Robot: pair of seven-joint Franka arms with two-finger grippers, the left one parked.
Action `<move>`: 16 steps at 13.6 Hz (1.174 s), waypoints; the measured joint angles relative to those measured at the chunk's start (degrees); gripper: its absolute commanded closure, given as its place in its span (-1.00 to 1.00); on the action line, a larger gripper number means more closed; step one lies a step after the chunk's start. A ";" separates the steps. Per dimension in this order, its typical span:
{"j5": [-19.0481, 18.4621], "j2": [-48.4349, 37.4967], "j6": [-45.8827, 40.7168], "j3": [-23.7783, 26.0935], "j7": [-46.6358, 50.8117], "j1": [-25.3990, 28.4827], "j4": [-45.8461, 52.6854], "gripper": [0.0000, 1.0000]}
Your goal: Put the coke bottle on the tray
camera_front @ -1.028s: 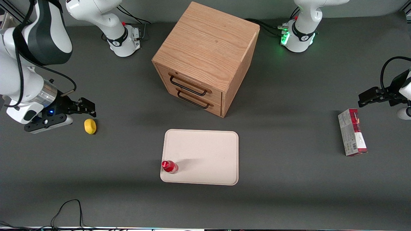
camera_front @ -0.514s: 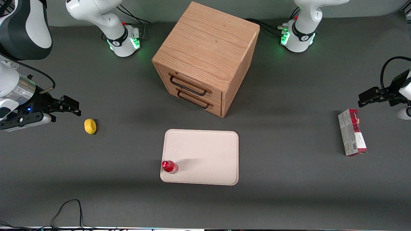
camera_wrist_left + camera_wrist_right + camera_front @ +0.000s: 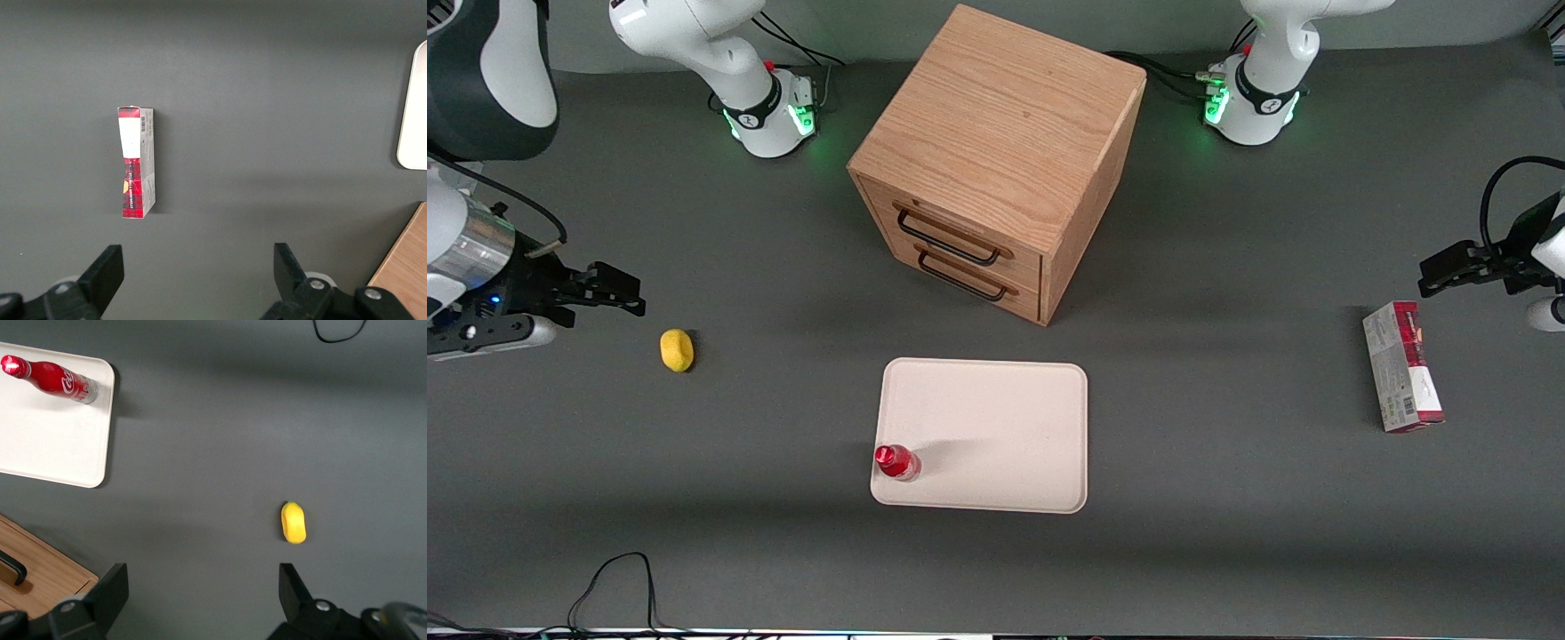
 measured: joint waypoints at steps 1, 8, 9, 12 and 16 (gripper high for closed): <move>0.00 0.00 -0.80 -0.08 0.63 0.00 0.73 -1.00; 0.00 -0.16 -6.95 -0.25 2.75 0.03 1.94 -1.00; 0.00 -0.16 -6.95 -0.24 2.75 0.05 2.01 -1.00; 0.00 -0.16 -6.96 -0.23 2.75 0.05 2.17 -1.00; 0.00 -0.14 -6.96 -0.10 2.75 0.20 2.18 -1.00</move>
